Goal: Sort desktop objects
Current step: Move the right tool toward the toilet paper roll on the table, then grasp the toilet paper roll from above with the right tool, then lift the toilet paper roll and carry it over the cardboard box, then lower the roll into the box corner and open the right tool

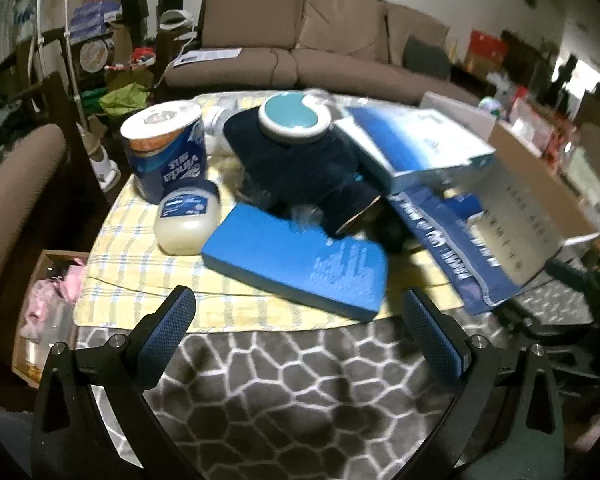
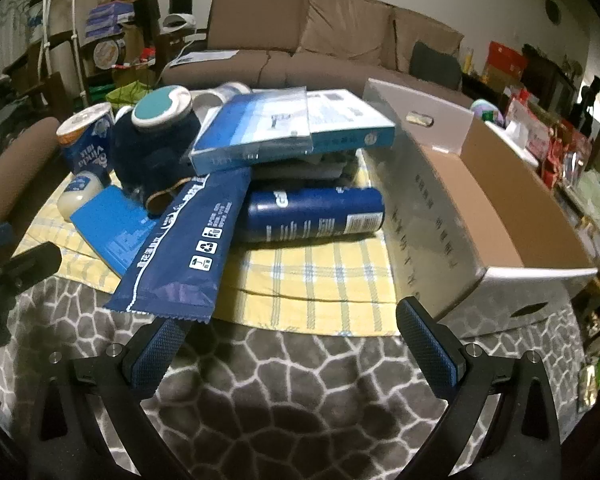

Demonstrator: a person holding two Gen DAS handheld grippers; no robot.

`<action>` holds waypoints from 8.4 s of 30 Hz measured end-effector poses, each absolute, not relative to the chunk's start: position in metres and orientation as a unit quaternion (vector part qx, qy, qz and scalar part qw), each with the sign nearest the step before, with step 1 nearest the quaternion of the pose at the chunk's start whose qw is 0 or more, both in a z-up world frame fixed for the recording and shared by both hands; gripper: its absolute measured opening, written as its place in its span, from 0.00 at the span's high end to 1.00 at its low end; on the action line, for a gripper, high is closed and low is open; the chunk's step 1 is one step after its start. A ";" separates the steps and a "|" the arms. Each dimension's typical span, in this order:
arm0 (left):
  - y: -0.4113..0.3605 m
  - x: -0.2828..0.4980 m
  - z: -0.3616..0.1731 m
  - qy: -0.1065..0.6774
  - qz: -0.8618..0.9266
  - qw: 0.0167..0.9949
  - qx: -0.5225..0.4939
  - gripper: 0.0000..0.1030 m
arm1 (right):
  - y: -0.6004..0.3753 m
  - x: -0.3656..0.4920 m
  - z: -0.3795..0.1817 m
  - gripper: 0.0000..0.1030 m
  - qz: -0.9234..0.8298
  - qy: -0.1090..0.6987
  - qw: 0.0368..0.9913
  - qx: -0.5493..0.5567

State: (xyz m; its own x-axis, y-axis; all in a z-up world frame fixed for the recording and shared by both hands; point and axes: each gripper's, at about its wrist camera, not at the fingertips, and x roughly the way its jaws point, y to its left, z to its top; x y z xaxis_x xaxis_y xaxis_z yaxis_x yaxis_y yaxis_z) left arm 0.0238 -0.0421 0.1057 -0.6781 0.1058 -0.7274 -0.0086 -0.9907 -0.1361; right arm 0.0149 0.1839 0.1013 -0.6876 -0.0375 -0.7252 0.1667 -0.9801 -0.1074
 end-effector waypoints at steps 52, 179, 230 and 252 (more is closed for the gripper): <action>-0.133 -0.017 0.057 -0.131 0.877 0.058 -0.459 0.00 | 0.147 -0.005 0.108 0.00 -0.895 0.001 0.222 0.386; 0.339 -0.127 0.113 0.150 0.824 0.318 -0.444 0.05 | 0.458 -0.111 0.130 0.34 -0.834 -0.105 0.069 0.537; 0.201 -0.164 0.155 0.054 0.850 0.320 -0.415 0.08 | 0.342 -0.265 0.118 0.07 -0.826 0.014 0.051 0.561; 0.208 -0.249 0.137 0.036 0.845 0.295 -0.444 0.08 | 0.327 -0.344 0.122 0.05 -0.836 -0.049 0.086 0.539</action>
